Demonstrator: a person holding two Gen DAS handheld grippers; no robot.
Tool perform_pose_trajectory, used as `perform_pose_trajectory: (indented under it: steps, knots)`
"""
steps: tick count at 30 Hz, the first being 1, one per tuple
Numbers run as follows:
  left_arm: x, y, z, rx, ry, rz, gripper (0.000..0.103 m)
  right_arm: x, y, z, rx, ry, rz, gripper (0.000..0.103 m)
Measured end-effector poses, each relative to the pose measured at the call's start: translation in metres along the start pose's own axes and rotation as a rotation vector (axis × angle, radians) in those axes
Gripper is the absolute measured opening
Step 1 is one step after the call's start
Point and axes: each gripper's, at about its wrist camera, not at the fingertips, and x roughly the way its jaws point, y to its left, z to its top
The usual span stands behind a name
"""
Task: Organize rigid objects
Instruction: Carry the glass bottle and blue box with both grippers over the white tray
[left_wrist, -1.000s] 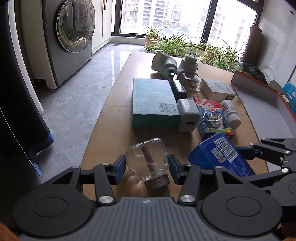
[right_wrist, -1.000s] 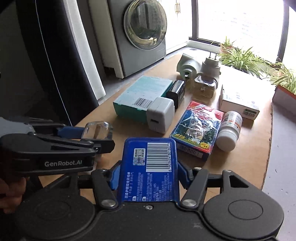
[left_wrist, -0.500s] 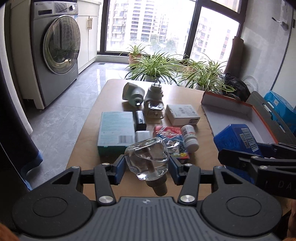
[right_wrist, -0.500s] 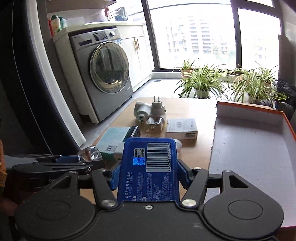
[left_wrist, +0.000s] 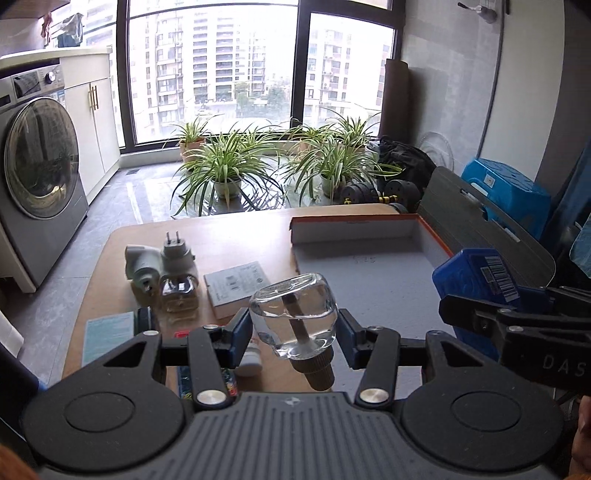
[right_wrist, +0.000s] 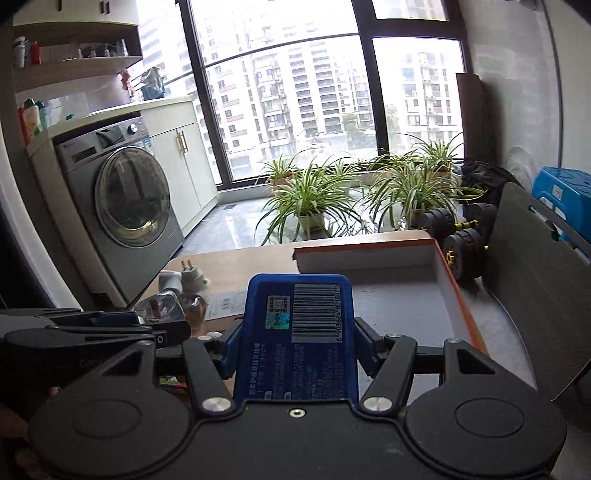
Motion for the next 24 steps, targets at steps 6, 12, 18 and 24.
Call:
perform_pose_trajectory:
  steps: [6,12,18,24]
  knots:
    - [0.010,-0.025,0.013,0.013,-0.011,-0.018,0.050,-0.003,-0.022,0.006,0.010,-0.018,-0.027,0.073]
    - [0.015,-0.036,0.014,0.014,-0.011,-0.018,0.050,0.002,-0.032,0.005,0.029,-0.010,-0.032,0.073]
    - [0.023,-0.036,0.013,-0.002,0.010,-0.022,0.050,0.013,-0.032,0.008,0.029,0.009,-0.038,0.073]
    - [0.031,-0.032,0.014,-0.018,0.021,-0.025,0.050,0.028,-0.030,0.011,0.015,0.033,-0.046,0.073]
